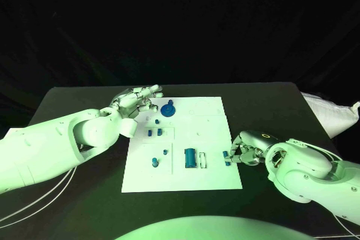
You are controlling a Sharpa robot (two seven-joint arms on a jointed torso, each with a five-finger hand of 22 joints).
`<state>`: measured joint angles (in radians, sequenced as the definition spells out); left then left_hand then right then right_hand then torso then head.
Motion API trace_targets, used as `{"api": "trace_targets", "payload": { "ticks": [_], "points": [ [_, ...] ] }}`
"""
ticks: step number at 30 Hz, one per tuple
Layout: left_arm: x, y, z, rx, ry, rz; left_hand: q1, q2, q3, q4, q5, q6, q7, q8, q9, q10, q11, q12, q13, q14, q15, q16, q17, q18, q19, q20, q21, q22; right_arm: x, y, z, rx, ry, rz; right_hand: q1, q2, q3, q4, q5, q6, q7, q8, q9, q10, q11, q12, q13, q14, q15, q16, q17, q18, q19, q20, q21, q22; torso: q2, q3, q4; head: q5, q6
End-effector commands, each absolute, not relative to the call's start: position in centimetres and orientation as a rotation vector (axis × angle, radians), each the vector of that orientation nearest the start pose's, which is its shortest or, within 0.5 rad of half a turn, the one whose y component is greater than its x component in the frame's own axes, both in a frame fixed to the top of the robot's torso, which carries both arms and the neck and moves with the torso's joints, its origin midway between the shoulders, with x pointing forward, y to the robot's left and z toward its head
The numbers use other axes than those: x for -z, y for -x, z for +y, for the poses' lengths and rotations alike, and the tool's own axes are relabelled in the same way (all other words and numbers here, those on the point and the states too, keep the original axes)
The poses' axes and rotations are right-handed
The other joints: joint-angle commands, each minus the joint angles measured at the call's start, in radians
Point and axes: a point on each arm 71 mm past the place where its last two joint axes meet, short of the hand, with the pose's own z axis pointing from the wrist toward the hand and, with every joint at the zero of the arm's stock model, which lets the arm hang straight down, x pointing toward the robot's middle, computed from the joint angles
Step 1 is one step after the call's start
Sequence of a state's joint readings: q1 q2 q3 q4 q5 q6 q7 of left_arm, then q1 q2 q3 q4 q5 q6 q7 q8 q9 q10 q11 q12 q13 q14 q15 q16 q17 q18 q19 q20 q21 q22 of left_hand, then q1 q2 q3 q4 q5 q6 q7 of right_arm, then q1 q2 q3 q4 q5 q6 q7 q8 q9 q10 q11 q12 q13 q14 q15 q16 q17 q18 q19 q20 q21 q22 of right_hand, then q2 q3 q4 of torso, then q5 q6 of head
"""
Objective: Assemble the parts on the task board
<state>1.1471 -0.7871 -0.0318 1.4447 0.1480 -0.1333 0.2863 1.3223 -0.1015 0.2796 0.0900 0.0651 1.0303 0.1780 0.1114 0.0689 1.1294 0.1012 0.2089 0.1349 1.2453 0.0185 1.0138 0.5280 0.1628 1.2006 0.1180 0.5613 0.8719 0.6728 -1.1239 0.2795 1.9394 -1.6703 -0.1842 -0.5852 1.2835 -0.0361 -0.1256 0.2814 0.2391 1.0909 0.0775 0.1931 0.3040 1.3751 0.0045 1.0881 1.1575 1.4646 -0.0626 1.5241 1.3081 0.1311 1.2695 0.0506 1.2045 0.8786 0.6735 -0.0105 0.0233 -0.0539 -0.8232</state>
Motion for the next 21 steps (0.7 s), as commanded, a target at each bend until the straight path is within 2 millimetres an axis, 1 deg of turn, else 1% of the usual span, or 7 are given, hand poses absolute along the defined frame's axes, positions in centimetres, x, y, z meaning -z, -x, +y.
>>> {"api": "trace_targets", "payload": {
  "ticks": [1, 6, 10, 14, 16, 18, 21],
  "points": [
    [21.4, -49.1, 19.4, 1.685, 1.343, 1.562, 0.009, 0.002, -0.005, 0.001, -0.005, -0.006, -0.002, 0.004, -0.001, -0.008, 0.001, 0.004, 0.002, -0.007, 0.001, -0.002, -0.001, 0.019, 0.006, 0.003, -0.005, -0.001, 25.6, -35.4, -23.8, -0.282, -0.006, 2.006, 0.019, -0.002, -0.008, -0.003, -0.006, 0.01, 0.0, 0.005, 0.003, -0.003, -0.004, -0.003, 0.002, 0.087, -0.001, -0.004, 0.17, -0.004, -0.008, -0.003, -0.005, -0.001, 0.0, 0.0, 0.0006, 0.002, -0.002],
    [21.4, -49.1, 19.5, 1.685, 1.344, 1.562, 0.009, 0.003, -0.005, 0.001, -0.005, -0.006, -0.002, 0.004, -0.001, -0.008, 0.001, 0.004, 0.002, -0.007, 0.001, -0.002, -0.001, 0.019, 0.006, 0.003, -0.005, -0.001, 26.0, -35.1, -23.1, -0.296, 0.011, 2.015, 0.051, -0.004, -0.009, -0.015, -0.012, 0.015, -0.002, 0.005, 0.008, -0.002, -0.006, -0.004, 0.004, 0.087, -0.003, -0.003, 0.171, -0.004, -0.008, -0.006, -0.006, -0.002, 0.0, 0.0001, 0.0017, 0.003, -0.005],
    [21.4, -49.1, 19.5, 1.683, 1.344, 1.562, 0.01, 0.004, -0.007, 0.001, -0.005, -0.006, -0.001, 0.005, -0.001, -0.009, 0.002, 0.006, 0.002, -0.007, 0.002, -0.001, -0.001, 0.019, 0.006, 0.003, -0.006, -0.001, 26.3, -35.0, -22.5, -0.305, 0.025, 2.02, 0.089, 0.006, 0.0, -0.032, -0.02, 0.018, -0.003, 0.003, 0.012, -0.003, -0.008, -0.006, 0.004, 0.087, -0.005, -0.003, 0.172, -0.004, -0.008, -0.007, -0.007, -0.002, 0.0, 0.0002, -0.0001, 0.005, -0.005],
    [21.4, -49.1, 19.5, 1.683, 1.345, 1.562, 0.01, 0.004, -0.007, 0.001, -0.005, -0.006, -0.001, 0.005, -0.001, -0.009, 0.002, 0.006, 0.002, -0.007, 0.002, -0.001, -0.001, 0.019, 0.006, 0.003, -0.006, -0.001, 26.4, -35.0, -22.1, -0.298, 0.06, 2.017, 0.161, 0.031, 0.039, -0.066, -0.091, 0.02, -0.007, 0.001, 0.017, -0.005, -0.013, -0.011, 0.003, 0.088, -0.01, -0.003, 0.173, -0.004, -0.007, -0.011, -0.008, -0.003, 0.0, -0.0001, 0.0011, 0.005, -0.005],
    [21.4, -49.1, 19.5, 1.683, 1.345, 1.563, 0.01, 0.004, -0.007, 0.001, -0.005, -0.006, -0.001, 0.005, -0.001, -0.009, 0.002, 0.006, 0.002, -0.007, 0.002, -0.001, -0.001, 0.019, 0.006, 0.003, -0.006, -0.001, 26.5, -35.0, -21.8, -0.289, 0.087, 2.017, 0.217, 0.044, 0.075, -0.096, -0.13, 0.018, -0.009, -0.003, 0.018, -0.011, -0.015, -0.019, -0.002, 0.088, -0.013, -0.003, 0.173, -0.003, -0.008, -0.014, -0.01, -0.005, 0.0, -0.0012, 0.0007, 0.004, -0.007],
    [21.4, -49.1, 19.5, 1.684, 1.344, 1.563, 0.01, 0.004, -0.007, 0.001, -0.005, -0.006, -0.001, 0.005, -0.001, -0.009, 0.002, 0.006, 0.002, -0.007, 0.002, -0.001, -0.001, 0.019, 0.006, 0.003, -0.006, -0.001, 26.6, -35.1, -21.6, -0.276, 0.115, 2.013, 0.25, 0.047, 0.107, -0.115, -0.159, 0.018, -0.005, -0.008, 0.017, -0.015, -0.012, -0.026, -0.004, 0.088, -0.009, -0.002, 0.176, -0.003, -0.009, -0.015, -0.012, -0.006, -0.001, -0.0016, 0.0007, 0.005, -0.008],
    [21.4, -49.1, 19.4, 1.685, 1.344, 1.564, 0.01, 0.004, -0.007, 0.001, -0.005, -0.006, -0.001, 0.005, -0.001, -0.009, 0.002, 0.006, 0.002, -0.007, 0.002, -0.001, -0.001, 0.019, 0.006, 0.003, -0.006, -0.001, 26.7, -35.2, -21.4, -0.259, 0.15, 2.002, 0.261, 0.04, 0.122, -0.124, -0.165, 0.018, -0.003, -0.013, 0.017, -0.017, -0.011, -0.031, -0.007, 0.088, -0.009, -0.002, 0.176, -0.004, -0.01, -0.013, -0.013, -0.007, -0.001, -0.0013, 0.001, 0.007, -0.008]
  ]
}}
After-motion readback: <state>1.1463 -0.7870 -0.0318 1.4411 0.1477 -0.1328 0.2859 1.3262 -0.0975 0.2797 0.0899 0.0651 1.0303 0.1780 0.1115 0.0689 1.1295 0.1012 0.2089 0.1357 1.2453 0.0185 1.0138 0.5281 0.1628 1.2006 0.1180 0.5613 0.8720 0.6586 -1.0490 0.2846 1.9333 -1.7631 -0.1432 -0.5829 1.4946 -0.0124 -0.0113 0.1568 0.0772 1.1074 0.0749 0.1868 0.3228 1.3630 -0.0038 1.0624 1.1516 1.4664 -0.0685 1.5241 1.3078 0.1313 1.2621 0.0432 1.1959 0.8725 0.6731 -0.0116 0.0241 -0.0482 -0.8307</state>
